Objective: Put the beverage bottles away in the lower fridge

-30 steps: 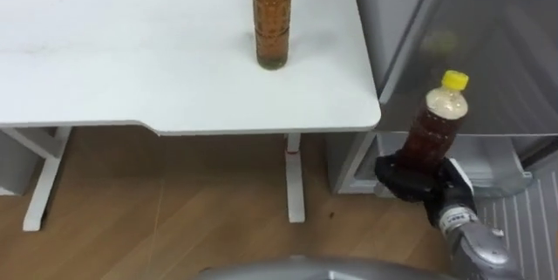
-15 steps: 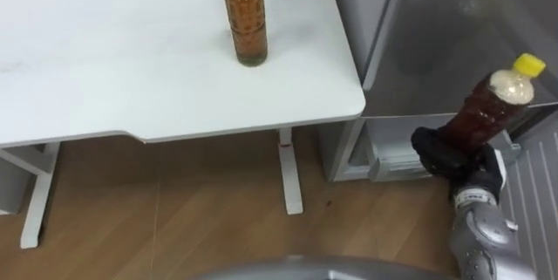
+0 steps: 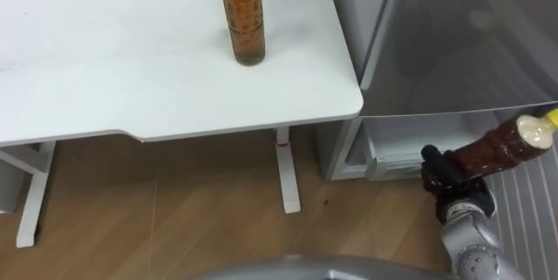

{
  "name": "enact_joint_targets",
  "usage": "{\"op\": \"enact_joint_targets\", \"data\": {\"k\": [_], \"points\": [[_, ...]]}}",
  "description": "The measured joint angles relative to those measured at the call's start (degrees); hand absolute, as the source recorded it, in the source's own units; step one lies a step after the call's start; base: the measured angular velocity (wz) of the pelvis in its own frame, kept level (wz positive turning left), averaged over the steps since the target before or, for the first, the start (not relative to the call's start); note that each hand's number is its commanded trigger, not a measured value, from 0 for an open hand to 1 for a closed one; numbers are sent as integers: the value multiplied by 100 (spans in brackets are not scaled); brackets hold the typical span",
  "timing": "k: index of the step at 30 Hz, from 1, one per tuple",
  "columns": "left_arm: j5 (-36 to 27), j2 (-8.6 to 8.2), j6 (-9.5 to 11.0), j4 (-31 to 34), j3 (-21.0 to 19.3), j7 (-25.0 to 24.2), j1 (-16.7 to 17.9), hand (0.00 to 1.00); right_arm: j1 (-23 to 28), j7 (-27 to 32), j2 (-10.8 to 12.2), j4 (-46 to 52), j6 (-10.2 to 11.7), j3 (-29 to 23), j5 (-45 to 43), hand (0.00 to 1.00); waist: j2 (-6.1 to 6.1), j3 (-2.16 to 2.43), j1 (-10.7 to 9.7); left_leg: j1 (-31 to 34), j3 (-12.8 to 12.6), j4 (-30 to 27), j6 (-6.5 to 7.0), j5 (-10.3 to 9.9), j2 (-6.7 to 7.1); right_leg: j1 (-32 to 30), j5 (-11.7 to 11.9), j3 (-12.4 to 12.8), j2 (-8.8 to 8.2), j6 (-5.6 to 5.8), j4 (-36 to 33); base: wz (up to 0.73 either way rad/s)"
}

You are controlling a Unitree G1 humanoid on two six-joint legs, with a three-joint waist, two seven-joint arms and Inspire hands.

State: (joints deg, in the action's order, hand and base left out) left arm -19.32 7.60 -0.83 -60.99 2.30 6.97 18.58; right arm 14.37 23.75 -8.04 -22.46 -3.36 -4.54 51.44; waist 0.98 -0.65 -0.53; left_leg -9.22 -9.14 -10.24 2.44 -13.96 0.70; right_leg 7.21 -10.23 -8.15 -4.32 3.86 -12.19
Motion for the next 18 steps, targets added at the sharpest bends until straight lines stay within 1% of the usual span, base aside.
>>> {"op": "enact_joint_targets", "data": {"k": [2,3,5,6,7,8,9,10,11,12,13,14,15,16,17,18], "points": [[104,9,-15,2,-87,-23,-99,0,-238,17,-2,-282,98,-9,654,100,-46,-12,78,229,-11,-142,2,-1,-3,-257,-27,17,-24,-17,-186,0],[111,10,-14,16,-100,-29,-106,0,-340,24,-2,-384,104,-13,836,100,-61,-12,85,288,-12,-170,2,0,-2,-315,-27,24,-28,-17,-193,-3],[138,43,-20,57,-108,-50,-114,0,-716,55,-5,-721,145,-8,1388,100,-108,-12,99,573,-6,-332,3,0,-1,-534,-28,11,-48,-19,-247,0],[135,49,-34,65,-104,-55,-140,0,-850,55,-14,-858,176,-7,1538,100,-115,-14,101,644,-4,-372,3,0,-1,-600,-28,11,-53,-20,-268,4],[132,65,-47,63,-88,-94,-213,0,-1106,55,-44,-1137,250,4,1834,100,-118,-12,111,819,-3,-488,7,-2,-1,-745,-28,12,-64,-21,-308,4],[132,91,-47,62,-47,-107,-301,0,-1342,55,-74,-1356,313,56,1938,100,-114,-10,140,1028,12,-599,8,-3,-3,-940,-36,11,-80,-39,-405,4],[135,110,-47,61,-24,-111,-342,0,-1423,50,-84,-1418,330,88,1953,100,-111,-9,150,1118,19,-654,8,-3,-4,-1021,-46,12,-87,-54,-457,5],[135,147,-43,50,5,-132,-411,0,-1631,8,-85,-1611,328,113,1973,100,-120,-23,196,1296,27,-748,9,-2,-10,-1179,-57,4,-98,-74,-562,8],[112,164,-44,24,24,-137,-501,0,-1881,-19,-98,-1847,329,103,1978,100,-114,-27,194,1512,55,-885,16,-8,-12,-1383,-85,-36,-125,-101,-715,13],[97,167,-45,22,25,-136,-558,0,-2009,-31,-125,-1968,330,102,2016,100,-110,-33,175,1635,96,-963,31,-19,-12,-1484,-100,-76,-140,-109,-791,29],[115,181,-48,17,82,-136,-754,0,-2267,-68,-195,-2246,332,93,2065,100,-96,-43,138,1895,168,-1148,42,-27,-10,-1682,-121,-134,-161,-120,-906,27],[120,185,-46,-48,132,-139,-878,0,-2505,-74,-269,-2450,332,91,2080,100,-85,-68,217,2126,178,-1291,44,-27,-14,-1902,-127,-125,-174,-131,-1052,19],[125,184,-44,-101,139,-143,-978,0,-2612,-94,-308,-2547,332,92,2086,100,-86,-76,260,2248,175,-1381,52,-32,-17,-2034,-138,-124,-184,-146,-1148,7],[126,196,-46,-165,139,-134,-1172,0,-2895,-164,-373,-2816,333,93,2107,100,-106,-111,292,2491,177,-1576,61,-38,-10,-2310,-186,-128,-232,-163,-1387,7],[126,211,-45,-211,156,-118,-1316,0,-3098,-221,-436,-3032,333,94,2165,100,-122,-126,334,2698,178,-1724,66,-41,-1,-2543,-232,-123,-274,-183,-1592,8],[121,214,-45,-224,201,-111,-1384,0,-3170,-252,-474,-3115,333,94,2196,100,-133,-133,377,2804,174,-1774,69,-42,2,-2660,-247,-116,-292,-193,-1690,7]]}}
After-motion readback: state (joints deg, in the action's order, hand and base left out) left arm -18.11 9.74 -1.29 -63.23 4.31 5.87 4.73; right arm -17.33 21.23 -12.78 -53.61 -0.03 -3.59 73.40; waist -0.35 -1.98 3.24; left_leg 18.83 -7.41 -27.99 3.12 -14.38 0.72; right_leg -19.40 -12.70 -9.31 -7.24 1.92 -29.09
